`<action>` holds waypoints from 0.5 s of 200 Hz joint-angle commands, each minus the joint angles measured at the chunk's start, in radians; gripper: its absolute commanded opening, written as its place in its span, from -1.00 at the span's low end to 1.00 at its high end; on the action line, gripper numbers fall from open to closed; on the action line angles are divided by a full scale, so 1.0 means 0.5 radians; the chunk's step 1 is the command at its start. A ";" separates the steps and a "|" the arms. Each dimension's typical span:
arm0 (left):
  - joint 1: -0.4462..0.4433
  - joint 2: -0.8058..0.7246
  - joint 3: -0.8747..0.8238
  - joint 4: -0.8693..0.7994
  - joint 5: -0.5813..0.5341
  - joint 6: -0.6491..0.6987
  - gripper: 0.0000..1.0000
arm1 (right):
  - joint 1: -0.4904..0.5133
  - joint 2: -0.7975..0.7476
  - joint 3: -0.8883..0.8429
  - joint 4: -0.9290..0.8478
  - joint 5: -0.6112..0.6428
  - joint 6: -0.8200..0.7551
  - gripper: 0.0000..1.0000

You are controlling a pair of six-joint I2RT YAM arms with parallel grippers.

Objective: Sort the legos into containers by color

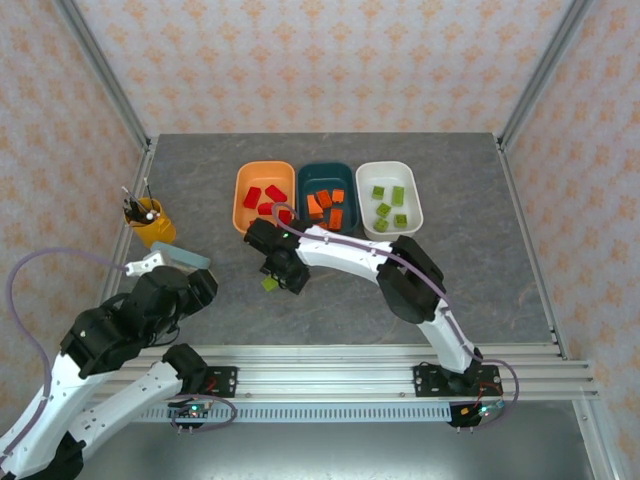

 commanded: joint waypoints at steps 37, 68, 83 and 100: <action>-0.012 -0.068 -0.003 -0.094 0.012 0.018 0.48 | 0.009 0.208 0.243 -0.050 -0.068 0.396 0.13; -0.010 -0.074 0.021 -0.112 -0.002 0.020 0.48 | 0.013 0.268 0.259 -0.038 -0.111 0.519 0.09; -0.011 -0.081 0.020 -0.112 -0.003 0.018 0.48 | 0.015 0.284 0.289 -0.051 -0.100 0.568 0.06; -0.011 -0.089 0.014 -0.106 -0.001 0.011 0.48 | 0.014 0.319 0.331 -0.075 -0.097 0.609 0.03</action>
